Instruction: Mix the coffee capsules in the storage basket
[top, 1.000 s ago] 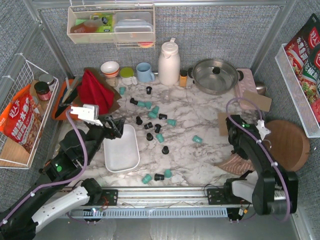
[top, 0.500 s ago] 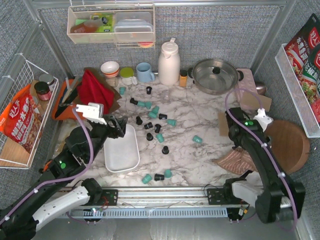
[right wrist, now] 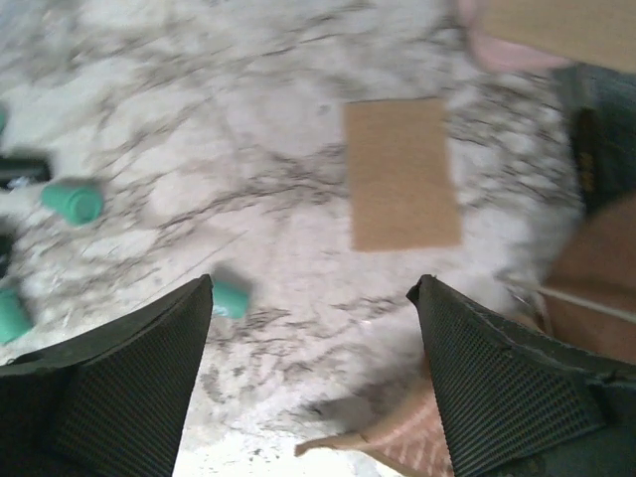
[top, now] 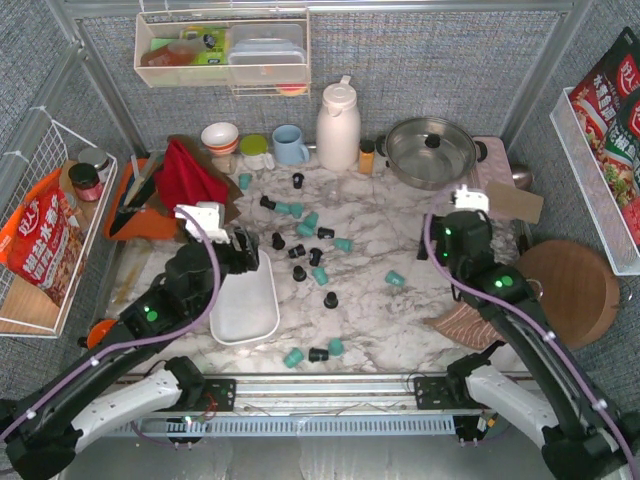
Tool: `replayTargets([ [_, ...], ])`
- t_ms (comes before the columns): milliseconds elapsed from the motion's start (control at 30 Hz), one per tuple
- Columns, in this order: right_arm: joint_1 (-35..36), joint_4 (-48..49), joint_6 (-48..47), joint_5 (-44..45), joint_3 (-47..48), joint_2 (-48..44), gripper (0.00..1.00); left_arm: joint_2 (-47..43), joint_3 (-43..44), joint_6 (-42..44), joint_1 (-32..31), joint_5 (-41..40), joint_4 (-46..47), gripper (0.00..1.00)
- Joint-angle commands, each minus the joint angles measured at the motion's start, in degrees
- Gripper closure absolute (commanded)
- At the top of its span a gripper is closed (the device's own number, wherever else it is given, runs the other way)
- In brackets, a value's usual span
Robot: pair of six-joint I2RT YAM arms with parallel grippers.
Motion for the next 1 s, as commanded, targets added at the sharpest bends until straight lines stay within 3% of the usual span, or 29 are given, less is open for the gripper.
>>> replayTargets([
  [0,3.2,13.7,-7.4,-11.9,-1.4,6.0,0.14,2.5,-1.0,-7.4,0.3,-6.2,-6.2,0.22],
  [200,12.7,25.0,-16.0,-13.2,-3.9,17.3,0.16,4.8,-4.5,-15.5,6.5,-0.7,-15.6,0.20],
  [267,13.9,25.2,-13.0,-9.8,-3.0,21.2,0.16,4.3,-6.6,-17.5,10.5,3.0,-16.7,0.20],
  [367,13.6,22.5,-3.9,-4.6,-1.4,26.4,0.16,2.8,-9.7,-21.0,15.6,6.8,-18.0,0.21],
  [500,13.0,25.1,1.3,-1.8,-4.6,28.6,0.13,1.3,-12.4,-25.6,18.6,7.4,-19.7,0.22],
  [800,8.2,29.5,3.6,-10.5,-9.7,28.7,0.11,4.2,-17.3,-35.4,22.6,12.5,-17.5,0.24],
  [967,7.5,31.5,3.2,-13.4,-11.1,29.4,0.11,1.9,-22.3,-40.3,23.1,10.3,-17.7,0.28],
])
